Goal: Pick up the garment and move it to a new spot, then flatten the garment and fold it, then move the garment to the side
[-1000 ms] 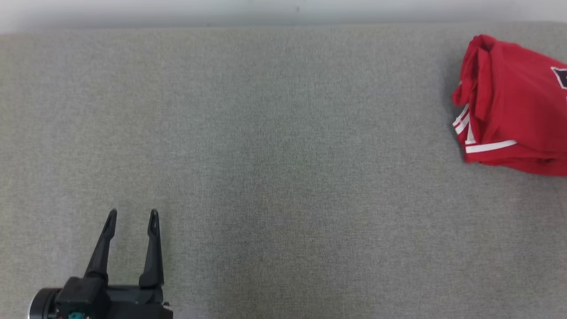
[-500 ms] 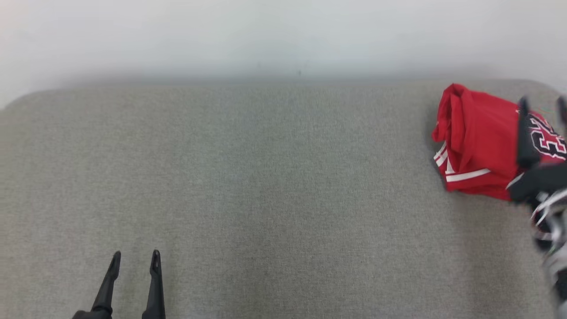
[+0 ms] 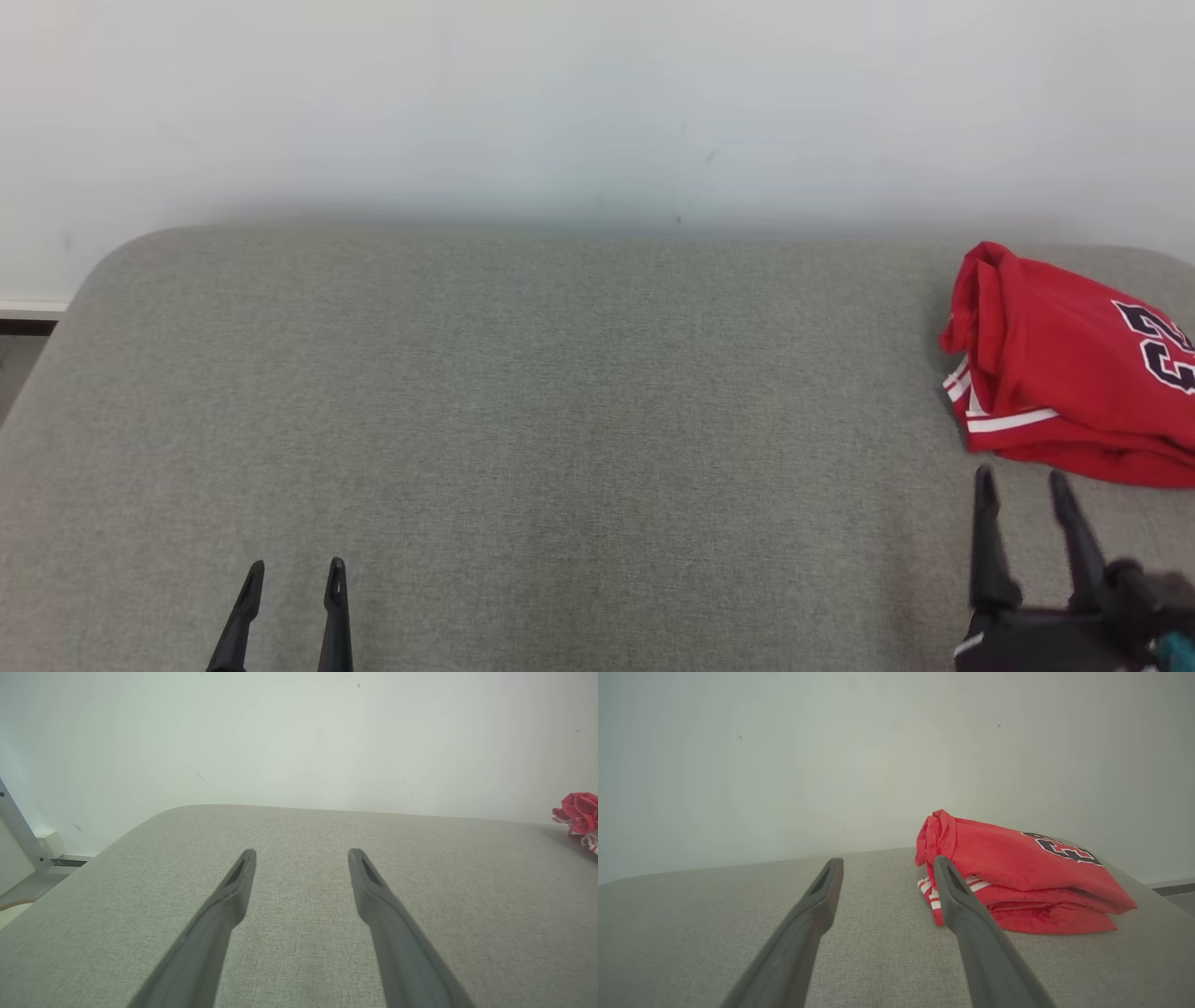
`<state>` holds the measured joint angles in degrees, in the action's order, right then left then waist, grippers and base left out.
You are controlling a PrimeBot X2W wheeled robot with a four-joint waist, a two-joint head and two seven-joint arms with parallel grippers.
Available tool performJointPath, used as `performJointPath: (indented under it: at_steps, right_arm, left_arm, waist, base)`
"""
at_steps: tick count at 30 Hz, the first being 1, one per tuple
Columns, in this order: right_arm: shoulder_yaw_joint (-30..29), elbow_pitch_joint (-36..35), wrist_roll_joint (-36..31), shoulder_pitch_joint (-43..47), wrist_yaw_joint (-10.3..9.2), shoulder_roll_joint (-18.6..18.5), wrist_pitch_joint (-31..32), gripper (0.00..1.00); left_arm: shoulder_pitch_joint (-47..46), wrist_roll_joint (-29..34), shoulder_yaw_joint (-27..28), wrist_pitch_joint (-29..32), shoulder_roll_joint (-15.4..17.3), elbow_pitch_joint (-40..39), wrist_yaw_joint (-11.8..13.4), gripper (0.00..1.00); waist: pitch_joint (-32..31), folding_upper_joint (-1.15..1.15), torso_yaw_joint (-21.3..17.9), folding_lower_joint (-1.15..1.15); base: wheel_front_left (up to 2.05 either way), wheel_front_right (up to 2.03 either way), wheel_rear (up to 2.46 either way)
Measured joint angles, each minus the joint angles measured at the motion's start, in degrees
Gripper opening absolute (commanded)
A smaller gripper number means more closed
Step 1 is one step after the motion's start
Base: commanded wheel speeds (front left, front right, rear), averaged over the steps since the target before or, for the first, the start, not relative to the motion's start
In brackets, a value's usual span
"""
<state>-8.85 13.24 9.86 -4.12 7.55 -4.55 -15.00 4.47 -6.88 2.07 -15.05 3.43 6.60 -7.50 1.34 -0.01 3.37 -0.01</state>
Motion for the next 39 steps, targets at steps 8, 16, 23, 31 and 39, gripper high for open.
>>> performJointPath:
  at_steps: [8, 16, 23, 31, 39]
  right_arm:
    - [2.30, -6.00, -1.51, 8.04, 0.00, 1.40, 0.00, 1.00]
    - [9.56, -6.03, -0.69, 10.98, 0.00, 1.67, 0.01, 1.00]
    - [8.31, -5.69, -0.09, 11.12, 0.00, 1.66, 0.01, 1.00]
    - [7.98, -5.60, 0.02, 11.17, 0.00, 1.67, 0.01, 1.00]
    - [7.77, -5.33, 0.04, 11.18, 0.00, 1.67, 0.01, 1.00]
  left_arm:
    - [-0.02, 0.49, 0.48, 0.00, -0.34, 1.12, -0.01, 1.00]
    - [0.26, 0.78, -0.32, 0.00, -0.49, 2.26, 1.27, 1.00]
    - [0.35, 0.73, -0.32, 0.00, -0.51, 2.30, 1.30, 1.00]
    - [1.18, 0.79, -0.33, 0.00, -0.51, 2.11, 1.66, 1.00]
    - [1.22, 1.13, -0.41, 0.00, -0.51, 2.10, 2.04, 1.00]
  waist:
    - [-1.40, 0.00, 1.27, 0.01]
    - [-2.55, 0.01, 1.65, 0.01]
    - [-2.58, 0.01, 1.52, 0.01]
    - [-2.57, 0.01, 1.25, 0.01]
    - [-2.44, 0.01, 1.10, 0.01]
  base:
    - [0.00, 0.00, 0.00]
    - [0.00, 0.00, 0.00]
    - [0.00, 0.00, 0.00]
    - [0.00, 0.00, 0.00]
    - [0.00, 0.00, 0.00]
